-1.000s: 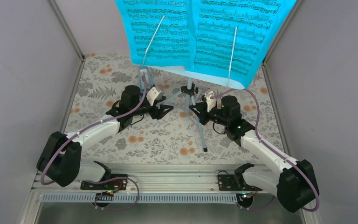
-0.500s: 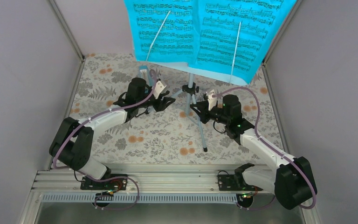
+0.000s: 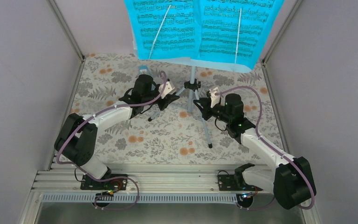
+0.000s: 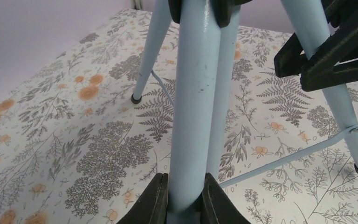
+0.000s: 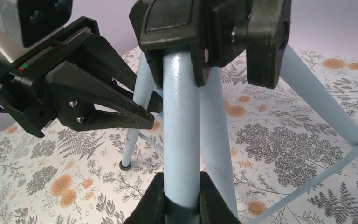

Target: Pack up the instrument practice props

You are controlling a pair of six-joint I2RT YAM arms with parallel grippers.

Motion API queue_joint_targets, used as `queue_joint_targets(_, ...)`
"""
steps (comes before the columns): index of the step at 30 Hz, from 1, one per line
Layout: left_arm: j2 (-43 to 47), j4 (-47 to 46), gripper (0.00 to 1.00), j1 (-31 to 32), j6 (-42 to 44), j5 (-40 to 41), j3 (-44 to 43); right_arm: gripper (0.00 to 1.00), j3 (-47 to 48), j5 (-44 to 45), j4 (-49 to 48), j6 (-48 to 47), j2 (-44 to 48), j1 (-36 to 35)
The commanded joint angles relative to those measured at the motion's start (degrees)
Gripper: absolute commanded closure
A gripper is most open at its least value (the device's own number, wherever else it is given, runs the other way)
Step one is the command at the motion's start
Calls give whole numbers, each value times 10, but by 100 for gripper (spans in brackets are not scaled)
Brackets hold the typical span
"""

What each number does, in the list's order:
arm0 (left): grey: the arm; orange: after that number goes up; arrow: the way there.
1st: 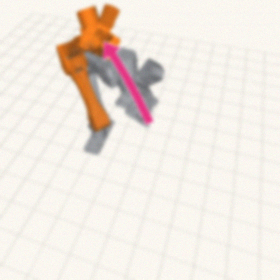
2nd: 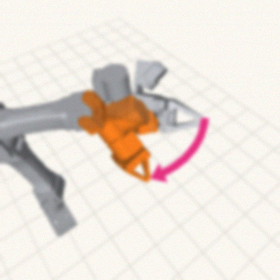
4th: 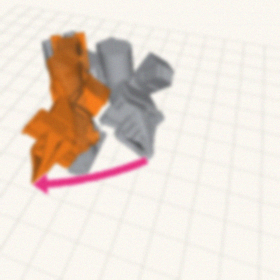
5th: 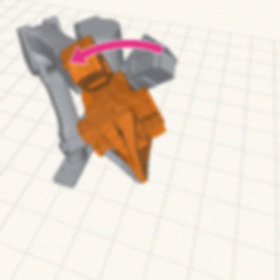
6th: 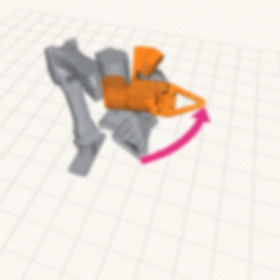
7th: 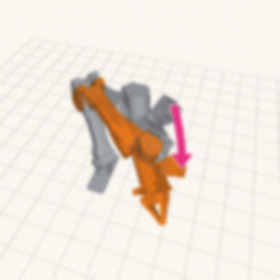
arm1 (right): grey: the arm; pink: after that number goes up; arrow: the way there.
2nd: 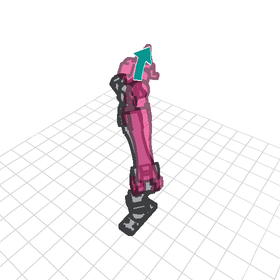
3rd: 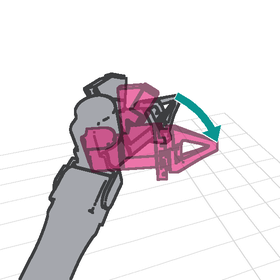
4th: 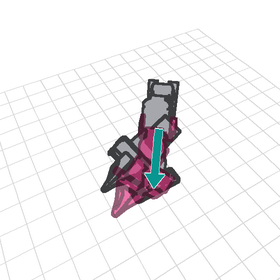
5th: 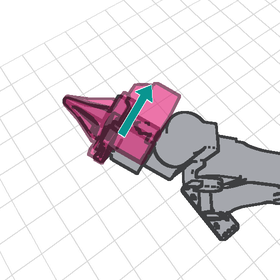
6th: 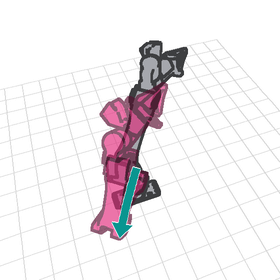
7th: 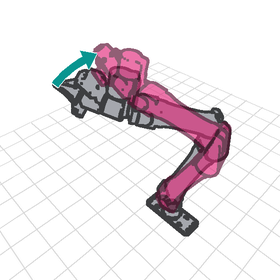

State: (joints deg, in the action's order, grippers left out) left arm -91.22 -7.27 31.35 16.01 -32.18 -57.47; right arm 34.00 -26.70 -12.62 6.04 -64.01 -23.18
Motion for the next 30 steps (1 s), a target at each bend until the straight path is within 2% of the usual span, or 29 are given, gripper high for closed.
queue_joint_targets(1, 6, 15, 97, 17, -56, 45, 1, 92, 1, 19, -41, -13, 23, -8)
queue_joint_targets(3, 16, 0, 98, 32, -67, 88, 17, 85, -1, 52, -35, -9, 32, -8)
queue_joint_targets(5, 31, -28, 98, 51, -90, 147, 41, 70, -1, 91, -26, -3, 38, -8)
queue_joint_targets(7, 42, -57, 98, 75, -117, 213, 62, 38, -4, 130, -17, 6, 46, -8)
queue_joint_targets(9, 42, -65, 98, 102, -154, 291, 69, 17, -7, 171, -7, 20, 55, -8)
queue_joint_targets(12, 35, -72, 98, 145, -220, 394, 68, 3, -9, 221, 15, 49, 67, -8)
queue_joint_targets(17, 8, -86, 98, 187, -329, 483, 55, 0, -3, 329, 84, 121, 84, -7)
queue_joint_targets(22, -38, -74, 98, 217, -360, 544, 26, 0, -4, 373, 138, 173, 118, -6)
queue_joint_targets(25, -50, -60, 96, 225, -367, 553, 11, 0, -10, 382, 151, 189, 146, -5)
queue_joint_targets(27, -48, -62, 82, 226, -365, 546, 14, 0, -14, 385, 156, 194, 164, -4)
queue_joint_targets(30, -33, -66, 40, 226, -361, 544, 24, 0, -9, 379, 167, 200, 176, -4)
